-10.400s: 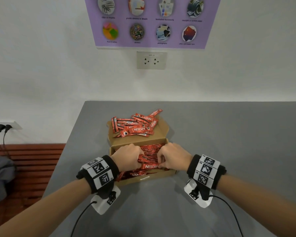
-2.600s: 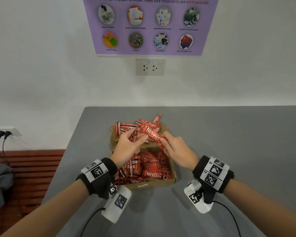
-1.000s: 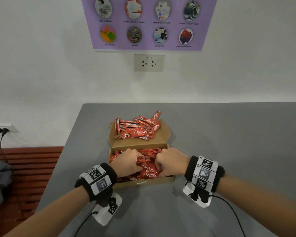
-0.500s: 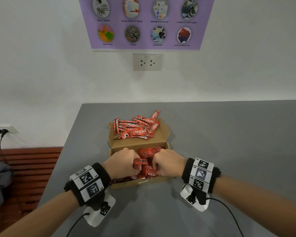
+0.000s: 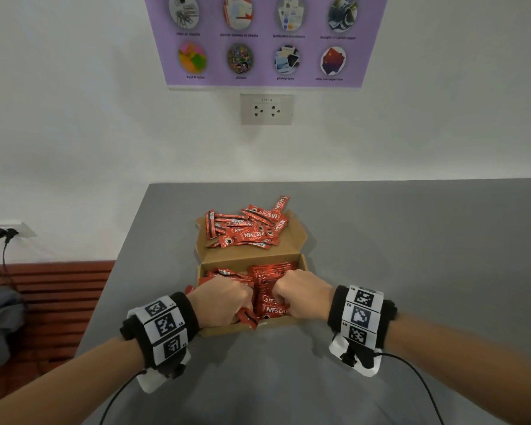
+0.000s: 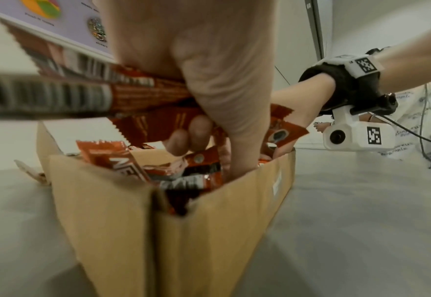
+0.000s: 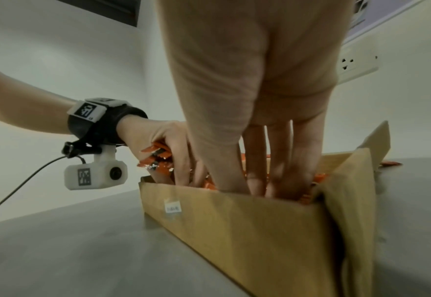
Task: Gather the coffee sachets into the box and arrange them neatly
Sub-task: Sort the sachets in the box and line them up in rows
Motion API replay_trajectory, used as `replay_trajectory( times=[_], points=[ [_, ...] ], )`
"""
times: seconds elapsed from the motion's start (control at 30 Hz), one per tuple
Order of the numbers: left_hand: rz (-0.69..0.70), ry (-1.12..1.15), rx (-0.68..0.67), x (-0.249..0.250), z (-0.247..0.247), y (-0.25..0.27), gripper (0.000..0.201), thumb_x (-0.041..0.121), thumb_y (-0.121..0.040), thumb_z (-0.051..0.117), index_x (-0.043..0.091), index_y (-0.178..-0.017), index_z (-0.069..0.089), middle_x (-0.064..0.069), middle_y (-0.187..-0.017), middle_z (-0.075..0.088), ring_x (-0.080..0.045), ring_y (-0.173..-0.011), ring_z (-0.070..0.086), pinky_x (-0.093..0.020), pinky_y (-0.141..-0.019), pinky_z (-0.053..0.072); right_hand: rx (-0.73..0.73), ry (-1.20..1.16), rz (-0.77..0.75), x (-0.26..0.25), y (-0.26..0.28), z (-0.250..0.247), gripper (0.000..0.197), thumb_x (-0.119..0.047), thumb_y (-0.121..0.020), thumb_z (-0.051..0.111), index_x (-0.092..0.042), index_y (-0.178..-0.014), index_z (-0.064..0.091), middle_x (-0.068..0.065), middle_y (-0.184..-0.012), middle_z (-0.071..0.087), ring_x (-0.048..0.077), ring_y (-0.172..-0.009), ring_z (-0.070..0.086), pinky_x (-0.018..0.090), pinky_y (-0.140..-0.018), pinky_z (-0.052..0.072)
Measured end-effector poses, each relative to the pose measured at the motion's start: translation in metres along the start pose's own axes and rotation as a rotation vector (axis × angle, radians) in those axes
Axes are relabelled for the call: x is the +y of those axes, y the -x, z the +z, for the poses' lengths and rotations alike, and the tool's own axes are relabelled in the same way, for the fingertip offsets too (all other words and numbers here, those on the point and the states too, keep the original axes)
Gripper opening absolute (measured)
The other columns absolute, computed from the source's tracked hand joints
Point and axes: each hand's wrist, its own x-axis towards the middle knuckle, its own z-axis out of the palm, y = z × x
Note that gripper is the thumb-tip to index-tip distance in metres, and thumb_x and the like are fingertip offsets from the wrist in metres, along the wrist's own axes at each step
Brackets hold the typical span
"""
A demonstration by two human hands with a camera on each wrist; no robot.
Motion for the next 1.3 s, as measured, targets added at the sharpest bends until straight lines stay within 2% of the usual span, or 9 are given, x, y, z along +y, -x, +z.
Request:
replay_trajectory(
  times=[0.13, 0.27, 0.37, 0.53, 0.8, 0.9, 1.07, 1.17, 1.3],
  points=[
    [0.007, -0.018, -0.027, 0.0, 0.0, 0.001, 0.027, 0.026, -0.096, 0.043, 0.012, -0.102, 0.066, 0.0, -0.109, 0.064, -0.017, -0.092, 0.061, -0.023, -0.088, 0.046, 0.015, -0.009, 0.019, -0.002, -0.002, 0.004, 0.015, 0.002, -0.076, 0.053, -0.004, -0.082, 0.066, 0.011, -0.089, 0.066, 0.03, -0.083, 0.06, 0.04, -0.073, 0.052],
    [0.0, -0.008, -0.067, -0.002, -0.003, 0.002, 0.023, 0.02, -0.095, 0.045, 0.01, -0.102, 0.064, -0.003, -0.107, 0.064, -0.018, -0.092, 0.061, -0.021, -0.083, 0.044, 0.04, -0.045, 0.035, -0.002, -0.005, 0.008, 0.017, 0.005, -0.076, 0.054, -0.005, -0.081, 0.067, 0.012, -0.091, 0.067, 0.03, -0.084, 0.061, 0.04, -0.076, 0.052],
    [-0.015, 0.092, -0.026, -0.004, -0.012, 0.001, 0.018, 0.022, -0.091, 0.052, 0.012, -0.095, 0.067, 0.001, -0.099, 0.066, -0.014, -0.089, 0.06, -0.012, -0.073, 0.04, 0.049, -0.08, 0.052, 0.001, -0.005, 0.011, 0.015, 0.007, -0.075, 0.055, -0.002, -0.082, 0.065, 0.013, -0.091, 0.066, 0.03, -0.085, 0.06, 0.037, -0.072, 0.051],
    [-0.093, 0.105, 0.216, 0.007, -0.012, -0.012, 0.025, 0.032, -0.092, 0.053, 0.025, -0.113, 0.063, 0.012, -0.116, 0.059, -0.007, -0.104, 0.055, -0.024, -0.09, 0.044, 0.085, -0.067, 0.044, 0.001, -0.005, 0.012, 0.011, -0.001, -0.081, 0.054, 0.002, -0.089, 0.061, 0.017, -0.096, 0.064, 0.033, -0.087, 0.06, 0.031, -0.064, 0.04],
    [-0.173, 0.015, 0.151, 0.024, -0.001, -0.032, 0.021, 0.034, -0.088, 0.055, 0.017, -0.098, 0.063, 0.0, -0.103, 0.066, -0.019, -0.088, 0.062, -0.032, -0.077, 0.049, 0.071, -0.082, 0.032, 0.007, -0.001, 0.011, 0.007, -0.009, -0.083, 0.059, -0.004, -0.081, 0.063, 0.013, -0.086, 0.066, 0.029, -0.079, 0.061, 0.027, -0.056, 0.034],
    [-0.165, -0.016, 0.162, 0.025, 0.002, -0.032, 0.025, 0.034, -0.088, 0.054, 0.018, -0.105, 0.063, 0.0, -0.108, 0.064, -0.02, -0.095, 0.061, -0.032, -0.081, 0.046, 0.054, 0.012, 0.083, 0.013, 0.007, 0.003, 0.005, -0.013, -0.078, 0.061, -0.014, -0.082, 0.064, 0.003, -0.088, 0.067, 0.023, -0.084, 0.059, 0.024, -0.05, 0.027],
    [-0.159, -0.007, 0.174, 0.024, 0.002, -0.031, 0.031, 0.033, -0.089, 0.055, 0.017, -0.116, 0.06, 0.001, -0.115, 0.061, -0.02, -0.103, 0.058, -0.032, -0.087, 0.045, 0.017, 0.098, 0.149, 0.021, 0.014, -0.005, 0.011, -0.016, -0.076, 0.064, -0.017, -0.086, 0.068, 0.0, -0.094, 0.068, 0.022, -0.09, 0.06, 0.025, -0.063, 0.034],
    [-0.152, 0.018, 0.234, 0.025, 0.002, -0.03, 0.033, 0.035, -0.088, 0.057, 0.019, -0.117, 0.056, 0.004, -0.119, 0.057, -0.017, -0.105, 0.056, -0.03, -0.087, 0.045, 0.031, 0.067, 0.164, 0.021, 0.014, 0.0, 0.01, -0.011, -0.077, 0.062, -0.016, -0.085, 0.066, 0.002, -0.093, 0.067, 0.024, -0.089, 0.06, 0.027, -0.065, 0.036],
    [-0.166, 0.007, 0.235, 0.027, 0.003, -0.027, 0.035, 0.036, -0.087, 0.058, 0.018, -0.117, 0.055, 0.005, -0.12, 0.054, -0.017, -0.104, 0.056, -0.031, -0.087, 0.046, 0.073, 0.069, 0.166, 0.021, 0.015, 0.002, 0.019, -0.015, -0.08, 0.062, -0.016, -0.098, 0.058, 0.003, -0.098, 0.063, 0.025, -0.091, 0.059, 0.028, -0.068, 0.034]
  ],
)
